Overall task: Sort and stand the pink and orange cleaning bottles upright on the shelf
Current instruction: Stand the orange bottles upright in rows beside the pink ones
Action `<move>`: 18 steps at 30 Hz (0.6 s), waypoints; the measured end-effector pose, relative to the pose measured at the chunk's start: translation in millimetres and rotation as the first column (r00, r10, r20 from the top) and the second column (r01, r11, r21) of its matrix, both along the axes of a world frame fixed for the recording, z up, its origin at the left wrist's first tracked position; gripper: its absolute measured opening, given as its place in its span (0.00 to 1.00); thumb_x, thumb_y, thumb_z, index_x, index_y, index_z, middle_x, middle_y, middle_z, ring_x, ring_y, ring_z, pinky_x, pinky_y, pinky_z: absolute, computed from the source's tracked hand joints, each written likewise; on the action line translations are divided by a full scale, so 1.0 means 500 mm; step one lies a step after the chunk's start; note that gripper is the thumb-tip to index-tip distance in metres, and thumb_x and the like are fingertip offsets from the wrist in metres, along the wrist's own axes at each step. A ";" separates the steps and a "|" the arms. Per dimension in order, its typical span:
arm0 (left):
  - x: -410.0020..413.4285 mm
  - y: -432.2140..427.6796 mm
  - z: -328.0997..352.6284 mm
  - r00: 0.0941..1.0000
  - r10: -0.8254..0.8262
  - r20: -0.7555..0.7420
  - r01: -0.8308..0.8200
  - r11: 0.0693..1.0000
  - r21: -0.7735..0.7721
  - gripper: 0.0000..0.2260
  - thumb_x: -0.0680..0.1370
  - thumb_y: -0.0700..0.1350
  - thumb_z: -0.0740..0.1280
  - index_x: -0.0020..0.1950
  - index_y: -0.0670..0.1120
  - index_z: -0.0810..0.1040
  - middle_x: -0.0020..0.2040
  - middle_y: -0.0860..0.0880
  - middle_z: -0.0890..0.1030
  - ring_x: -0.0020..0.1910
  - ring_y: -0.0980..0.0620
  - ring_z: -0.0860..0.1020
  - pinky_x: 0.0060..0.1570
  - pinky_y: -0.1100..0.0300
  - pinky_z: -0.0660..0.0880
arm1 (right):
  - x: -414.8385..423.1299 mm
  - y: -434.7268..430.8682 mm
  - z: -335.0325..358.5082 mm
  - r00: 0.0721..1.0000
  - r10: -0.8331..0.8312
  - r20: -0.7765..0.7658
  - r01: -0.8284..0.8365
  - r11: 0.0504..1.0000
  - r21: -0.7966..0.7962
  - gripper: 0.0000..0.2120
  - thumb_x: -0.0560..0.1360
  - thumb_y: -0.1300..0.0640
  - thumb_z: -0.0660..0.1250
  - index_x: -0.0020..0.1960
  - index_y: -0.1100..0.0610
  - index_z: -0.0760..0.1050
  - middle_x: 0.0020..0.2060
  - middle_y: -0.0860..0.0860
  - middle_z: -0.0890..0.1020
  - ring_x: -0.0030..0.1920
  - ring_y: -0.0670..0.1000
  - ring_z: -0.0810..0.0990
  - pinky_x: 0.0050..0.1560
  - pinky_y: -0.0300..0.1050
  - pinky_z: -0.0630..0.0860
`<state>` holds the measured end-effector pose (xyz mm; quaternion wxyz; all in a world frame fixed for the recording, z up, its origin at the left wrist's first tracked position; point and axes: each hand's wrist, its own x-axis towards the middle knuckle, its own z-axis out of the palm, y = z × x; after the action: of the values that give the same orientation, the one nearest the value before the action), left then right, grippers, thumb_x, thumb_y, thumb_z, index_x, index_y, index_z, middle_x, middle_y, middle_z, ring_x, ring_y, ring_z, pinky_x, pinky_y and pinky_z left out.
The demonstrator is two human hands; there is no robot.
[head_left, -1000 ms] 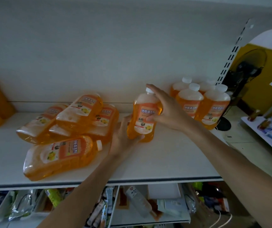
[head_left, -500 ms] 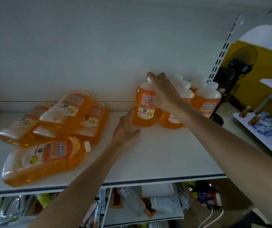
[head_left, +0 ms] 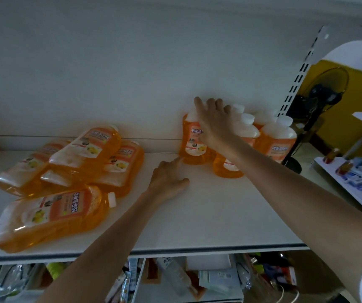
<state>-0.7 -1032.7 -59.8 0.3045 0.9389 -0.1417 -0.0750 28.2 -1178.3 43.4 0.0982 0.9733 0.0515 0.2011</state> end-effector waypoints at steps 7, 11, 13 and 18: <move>-0.029 0.038 0.100 0.976 0.094 0.196 -0.069 0.989 -0.128 0.22 0.77 0.45 0.64 0.70 0.52 0.66 0.65 0.46 0.73 0.60 0.49 0.74 0.48 0.63 0.70 | -0.012 0.016 0.000 0.998 -0.039 -0.045 0.038 0.999 -0.020 0.42 0.71 0.57 0.70 0.75 0.58 0.46 0.72 0.65 0.53 0.72 0.66 0.51 0.71 0.60 0.49; -0.043 0.140 0.153 0.930 0.204 0.306 -0.126 0.959 -0.255 0.15 0.76 0.44 0.64 0.63 0.53 0.73 0.60 0.49 0.76 0.57 0.51 0.74 0.49 0.63 0.68 | -0.026 0.080 -0.016 0.992 0.115 -0.056 -0.115 0.993 0.010 0.41 0.74 0.60 0.66 0.76 0.56 0.42 0.75 0.63 0.45 0.74 0.63 0.45 0.73 0.57 0.42; -0.052 0.198 0.170 0.857 0.250 0.451 -0.143 0.956 -0.258 0.13 0.76 0.42 0.63 0.60 0.51 0.76 0.56 0.50 0.78 0.54 0.53 0.75 0.49 0.63 0.67 | -0.035 0.123 -0.024 0.974 0.210 -0.083 -0.207 0.977 0.050 0.38 0.76 0.57 0.64 0.77 0.55 0.43 0.75 0.61 0.45 0.75 0.60 0.44 0.73 0.53 0.42; -0.053 0.335 0.170 0.755 0.441 0.485 -0.299 0.890 -0.343 0.13 0.76 0.42 0.64 0.61 0.46 0.75 0.55 0.49 0.77 0.53 0.50 0.75 0.48 0.57 0.72 | -0.037 0.230 -0.047 0.943 0.309 -0.124 -0.274 0.931 0.240 0.33 0.79 0.56 0.61 0.77 0.55 0.46 0.76 0.58 0.49 0.75 0.58 0.49 0.73 0.52 0.53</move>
<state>-27.2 -865.4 25.4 0.3725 0.8843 -0.0414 0.2785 9.9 -1063.1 19.9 -0.0451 0.9725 0.1810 0.1392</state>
